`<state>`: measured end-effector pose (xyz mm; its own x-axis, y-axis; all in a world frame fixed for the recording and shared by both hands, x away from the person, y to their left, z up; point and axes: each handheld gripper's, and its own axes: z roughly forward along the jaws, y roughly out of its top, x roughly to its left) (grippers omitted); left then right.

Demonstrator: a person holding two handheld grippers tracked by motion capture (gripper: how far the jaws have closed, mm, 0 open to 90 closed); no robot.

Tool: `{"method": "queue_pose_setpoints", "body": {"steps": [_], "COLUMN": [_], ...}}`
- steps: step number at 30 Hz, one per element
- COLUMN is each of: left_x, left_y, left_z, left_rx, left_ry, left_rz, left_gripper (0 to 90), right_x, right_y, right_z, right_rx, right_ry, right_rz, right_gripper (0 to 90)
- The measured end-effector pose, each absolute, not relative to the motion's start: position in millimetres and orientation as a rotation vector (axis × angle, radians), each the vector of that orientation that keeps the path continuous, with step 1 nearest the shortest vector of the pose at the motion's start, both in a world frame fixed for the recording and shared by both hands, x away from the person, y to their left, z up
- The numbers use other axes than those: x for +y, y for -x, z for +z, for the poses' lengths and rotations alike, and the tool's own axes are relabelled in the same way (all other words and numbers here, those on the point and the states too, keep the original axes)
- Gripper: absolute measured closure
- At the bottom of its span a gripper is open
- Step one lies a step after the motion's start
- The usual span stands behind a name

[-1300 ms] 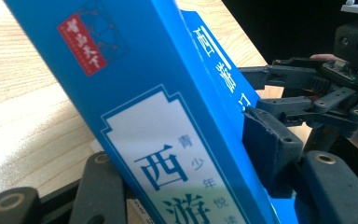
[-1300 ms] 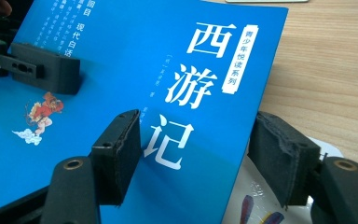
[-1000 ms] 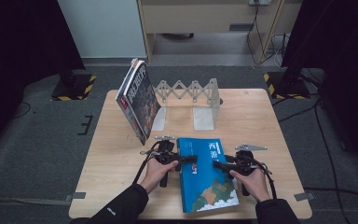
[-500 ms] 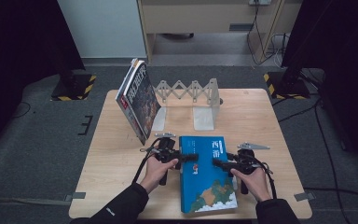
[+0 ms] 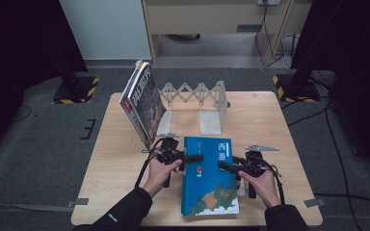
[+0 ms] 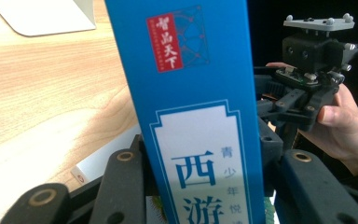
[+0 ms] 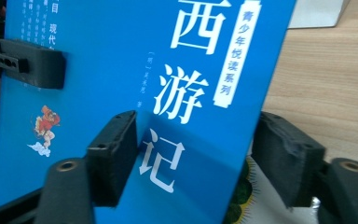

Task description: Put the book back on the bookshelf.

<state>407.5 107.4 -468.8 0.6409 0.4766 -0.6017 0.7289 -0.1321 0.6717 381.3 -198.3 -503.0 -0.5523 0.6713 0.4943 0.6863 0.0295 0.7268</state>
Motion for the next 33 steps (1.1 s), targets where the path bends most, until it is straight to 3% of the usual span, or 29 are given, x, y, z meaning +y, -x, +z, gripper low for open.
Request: {"method": "queue_pose_setpoints", "body": {"steps": [3, 8, 18, 23, 27, 33], "left_x": [108.8, 109.8, 112.7, 112.4, 113.4, 115.3], "left_y": [-408.2, -408.7, -403.2, -402.9, -402.6, -402.7], "left_z": [-464.3, -449.5, -443.5, -443.9, -444.1, -446.3], "left_rx": [0.961, 0.919, 0.877, 0.868, 0.865, 0.867], "left_ry": [-1.768, -1.749, -1.734, -1.743, -1.744, -1.74], "left_rz": [-0.282, -0.231, -0.181, -0.187, -0.189, -0.195], "left_gripper": [58.4, 60.0, 60.7, 60.7, 60.6, 60.6], "right_x": [-201.7, -203.1, -201.5, -200.1, -196.9, -192.1], "right_y": [-381.1, -380.5, -379.3, -380.6, -383.3, -385.5], "right_z": [-498.2, -487.6, -477.8, -486.6, -498.0, -509.5], "right_rx": [-2.237, -2.248, -2.302, -2.258, -2.194, -2.132], "right_ry": [1.49, 1.477, 1.424, 1.409, 1.412, 1.373], "right_rz": [-1.639, -1.734, -1.841, -1.857, -1.778, -1.709], "right_gripper": [41.8, 45.8, 47.0, 39.2, 22.3, 18.7]}}
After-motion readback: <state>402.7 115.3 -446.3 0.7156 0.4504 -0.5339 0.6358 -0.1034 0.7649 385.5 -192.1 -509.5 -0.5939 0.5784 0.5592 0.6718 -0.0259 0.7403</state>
